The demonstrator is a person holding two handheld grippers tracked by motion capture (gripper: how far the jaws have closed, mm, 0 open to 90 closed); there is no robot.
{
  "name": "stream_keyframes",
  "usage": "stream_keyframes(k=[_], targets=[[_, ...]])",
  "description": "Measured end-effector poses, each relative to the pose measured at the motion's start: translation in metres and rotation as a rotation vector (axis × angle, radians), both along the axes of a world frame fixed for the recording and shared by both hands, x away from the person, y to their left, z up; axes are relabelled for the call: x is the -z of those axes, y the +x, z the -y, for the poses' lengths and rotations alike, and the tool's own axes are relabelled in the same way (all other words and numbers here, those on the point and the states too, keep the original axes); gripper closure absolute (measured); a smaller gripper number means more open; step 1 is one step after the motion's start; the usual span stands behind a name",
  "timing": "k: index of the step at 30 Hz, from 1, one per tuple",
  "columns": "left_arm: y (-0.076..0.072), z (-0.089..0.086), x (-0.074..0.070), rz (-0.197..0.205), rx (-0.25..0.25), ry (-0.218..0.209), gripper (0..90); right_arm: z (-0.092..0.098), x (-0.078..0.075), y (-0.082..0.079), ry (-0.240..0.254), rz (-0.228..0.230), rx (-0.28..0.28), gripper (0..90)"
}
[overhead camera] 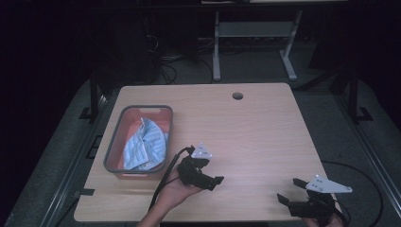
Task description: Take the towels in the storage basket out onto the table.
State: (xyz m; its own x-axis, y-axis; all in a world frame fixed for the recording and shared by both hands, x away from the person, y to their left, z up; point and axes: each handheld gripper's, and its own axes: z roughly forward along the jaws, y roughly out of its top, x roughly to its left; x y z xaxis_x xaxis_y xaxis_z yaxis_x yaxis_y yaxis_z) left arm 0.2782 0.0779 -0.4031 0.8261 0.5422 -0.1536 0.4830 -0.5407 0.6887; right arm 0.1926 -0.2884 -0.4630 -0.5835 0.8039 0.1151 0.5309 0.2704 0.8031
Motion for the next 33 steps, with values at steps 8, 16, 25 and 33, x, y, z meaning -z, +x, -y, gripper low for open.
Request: stream_keyframes(k=[8, 16, 25, 33], targets=[[0.013, 0.001, -0.012, -0.004, -0.004, 0.017, 21.1, 0.002, -0.001, 0.0, 0.007, -0.002, 0.01, 14.2], [0.023, -0.002, -0.025, 0.001, -0.013, 0.034, 20.7, 0.003, -0.001, 0.0, 0.005, 0.003, 0.005, 14.2], [0.035, -0.008, -0.04, 0.006, -0.03, 0.049, 20.5, 0.003, -0.002, 0.0, 0.002, 0.005, 0.006, 14.2], [0.043, -0.021, -0.05, -0.001, -0.061, 0.058, 20.4, 0.003, -0.002, 0.0, 0.002, 0.005, 0.007, 14.2]])
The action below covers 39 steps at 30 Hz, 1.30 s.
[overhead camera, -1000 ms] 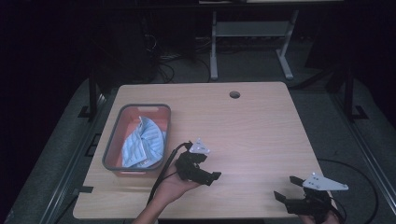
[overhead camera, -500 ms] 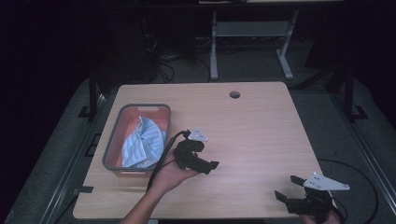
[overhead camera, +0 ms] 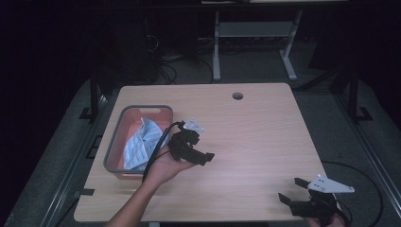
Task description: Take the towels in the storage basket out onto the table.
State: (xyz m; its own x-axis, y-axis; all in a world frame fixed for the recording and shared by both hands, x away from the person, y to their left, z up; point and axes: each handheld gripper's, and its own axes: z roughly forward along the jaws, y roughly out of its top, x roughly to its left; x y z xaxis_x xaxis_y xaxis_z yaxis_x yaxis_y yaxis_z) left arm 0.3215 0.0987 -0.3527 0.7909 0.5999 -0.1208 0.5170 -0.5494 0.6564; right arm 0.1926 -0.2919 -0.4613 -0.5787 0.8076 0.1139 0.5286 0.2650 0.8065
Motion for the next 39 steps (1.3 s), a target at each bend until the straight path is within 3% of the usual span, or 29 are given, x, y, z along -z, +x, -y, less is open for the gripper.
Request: stream_keyframes(k=[17, 39], targets=[[0.008, -0.026, -0.014, 0.009, -0.052, 0.025, 18.2, 0.0, 0.001, 0.001, -0.008, -0.002, -0.009, 14.2], [0.021, -0.096, -0.019, -0.009, -0.222, 0.013, 17.4, -0.001, 0.001, 0.001, -0.008, -0.006, -0.009, 14.2]])
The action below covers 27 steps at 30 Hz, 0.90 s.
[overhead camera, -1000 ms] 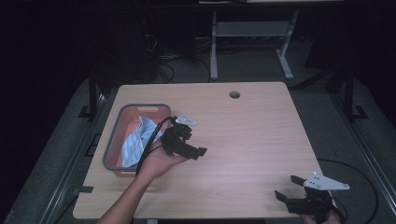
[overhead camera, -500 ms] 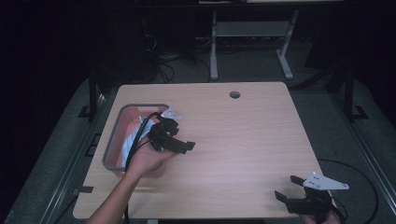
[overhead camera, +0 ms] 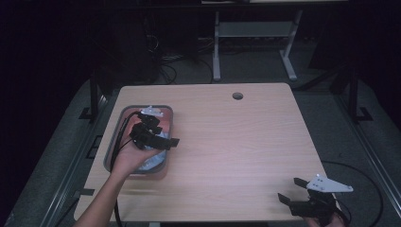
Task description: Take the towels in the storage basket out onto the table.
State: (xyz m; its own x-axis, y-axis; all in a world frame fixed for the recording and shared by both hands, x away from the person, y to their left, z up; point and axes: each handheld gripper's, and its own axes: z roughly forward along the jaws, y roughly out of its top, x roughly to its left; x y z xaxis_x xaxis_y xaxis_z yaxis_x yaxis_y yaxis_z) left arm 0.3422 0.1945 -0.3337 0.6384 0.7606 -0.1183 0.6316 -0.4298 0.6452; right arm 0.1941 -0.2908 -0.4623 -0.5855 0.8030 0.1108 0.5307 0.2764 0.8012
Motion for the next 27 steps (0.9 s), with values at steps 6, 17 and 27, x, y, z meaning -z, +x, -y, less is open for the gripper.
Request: stream_keyframes(k=[6, 17, 27], targets=[[0.004, -0.021, 0.004, -0.016, -0.061, -0.003, 17.4, -0.001, -0.001, -0.001, -0.004, -0.002, -0.002, 14.2], [0.013, -0.053, 0.019, -0.052, -0.183, 0.031, 17.9, 0.0, -0.001, 0.0, -0.003, 0.006, -0.003, 14.2], [0.02, -0.063, 0.036, -0.118, -0.244, 0.093, 18.1, 0.0, -0.001, -0.001, 0.001, 0.005, -0.007, 14.2]])
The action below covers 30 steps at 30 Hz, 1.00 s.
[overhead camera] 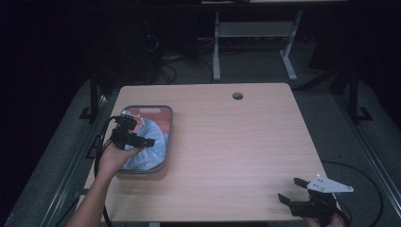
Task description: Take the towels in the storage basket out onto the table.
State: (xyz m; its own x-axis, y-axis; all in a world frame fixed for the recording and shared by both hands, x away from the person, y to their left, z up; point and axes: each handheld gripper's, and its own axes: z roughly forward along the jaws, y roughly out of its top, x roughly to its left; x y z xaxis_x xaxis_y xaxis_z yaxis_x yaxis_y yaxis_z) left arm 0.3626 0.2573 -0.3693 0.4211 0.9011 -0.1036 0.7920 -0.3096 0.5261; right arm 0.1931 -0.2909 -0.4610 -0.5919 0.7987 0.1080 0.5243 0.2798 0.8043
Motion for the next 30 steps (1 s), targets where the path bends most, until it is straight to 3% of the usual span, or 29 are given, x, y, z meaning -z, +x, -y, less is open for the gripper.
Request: stream_keyframes(k=[5, 7, 9, 13, 15, 20, 23, 30], targets=[[0.008, -0.001, 0.012, -0.05, -0.038, 0.04, 18.3, -0.001, 0.0, 0.0, -0.002, -0.005, -0.006, 14.2], [0.014, -0.001, 0.019, -0.09, -0.074, 0.049, 19.3, -0.002, 0.0, 0.001, -0.004, -0.002, -0.009, 14.3], [0.018, -0.003, 0.023, -0.112, -0.081, 0.059, 19.8, -0.002, 0.001, 0.0, -0.005, -0.003, -0.01, 14.3], [0.026, -0.001, 0.034, -0.198, -0.085, 0.102, 23.9, -0.002, 0.001, 0.001, -0.004, -0.006, -0.008, 14.2], [0.027, 0.001, 0.038, -0.216, -0.072, 0.129, 25.5, -0.002, 0.001, 0.001, -0.005, -0.006, -0.01, 14.2], [0.03, 0.01, 0.044, -0.239, -0.049, 0.221, 32.7, -0.003, 0.002, 0.002, -0.002, -0.007, -0.009, 14.2], [0.031, 0.013, 0.047, -0.254, -0.046, 0.251, 34.4, -0.003, 0.001, 0.002, -0.004, -0.003, -0.01, 14.2], [0.032, 0.021, 0.054, -0.24, -0.04, 0.336, 39.8, -0.004, 0.001, 0.001, -0.007, -0.004, -0.01, 14.3]])
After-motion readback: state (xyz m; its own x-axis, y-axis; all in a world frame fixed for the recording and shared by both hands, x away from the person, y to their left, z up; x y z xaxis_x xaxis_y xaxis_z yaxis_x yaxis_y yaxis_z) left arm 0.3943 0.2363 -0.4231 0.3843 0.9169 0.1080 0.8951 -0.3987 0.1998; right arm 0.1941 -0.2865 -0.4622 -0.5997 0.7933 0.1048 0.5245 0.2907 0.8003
